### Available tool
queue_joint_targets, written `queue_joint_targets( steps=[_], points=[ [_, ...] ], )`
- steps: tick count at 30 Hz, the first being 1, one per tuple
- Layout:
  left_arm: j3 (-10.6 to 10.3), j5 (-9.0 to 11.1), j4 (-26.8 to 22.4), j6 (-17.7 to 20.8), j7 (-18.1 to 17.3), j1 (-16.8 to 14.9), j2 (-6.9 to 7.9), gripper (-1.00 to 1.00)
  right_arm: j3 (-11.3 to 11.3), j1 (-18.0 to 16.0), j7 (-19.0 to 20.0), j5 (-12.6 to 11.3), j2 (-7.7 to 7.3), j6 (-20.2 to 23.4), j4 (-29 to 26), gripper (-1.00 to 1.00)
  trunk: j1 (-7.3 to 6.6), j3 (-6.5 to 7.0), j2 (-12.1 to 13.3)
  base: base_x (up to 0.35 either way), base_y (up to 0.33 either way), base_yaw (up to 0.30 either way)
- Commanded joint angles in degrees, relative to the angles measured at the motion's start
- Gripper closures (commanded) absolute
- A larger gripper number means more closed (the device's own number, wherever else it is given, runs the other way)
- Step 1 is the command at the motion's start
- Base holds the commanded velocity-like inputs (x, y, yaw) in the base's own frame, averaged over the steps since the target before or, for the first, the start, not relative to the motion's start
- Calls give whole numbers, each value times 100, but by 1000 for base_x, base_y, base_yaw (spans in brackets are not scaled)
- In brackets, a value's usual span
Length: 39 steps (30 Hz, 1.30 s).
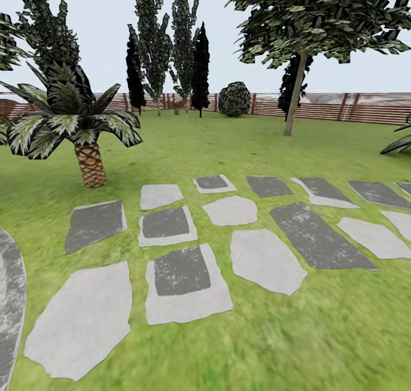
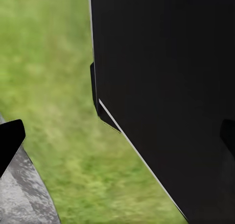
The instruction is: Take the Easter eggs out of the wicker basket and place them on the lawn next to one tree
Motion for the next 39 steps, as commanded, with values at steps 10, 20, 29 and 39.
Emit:
queue_joint_targets(
  steps=[10,20,29,39],
  points=[
    [1,-5,-15,-2,2,4,0,-100,3,-5,0,3,-3,-20,13,-100,3,-4,-2,330,0,-15],
    [1,-3,-16,-2,0,4,0,-100,3,-7,0,1,-3,-12,13,-100,3,-4,-2,330,0,-266],
    [1,-6,-12,-2,0,4,0,-100,3,-8,0,1,-3,-12,13,-100,3,-4,-2,330,0,-56],
    [1,-3,-14,-2,4,4,0,-100,3,-7,0,1,-3,-12,13,-100,3,-4,-2,330,0,-1]
  ],
)
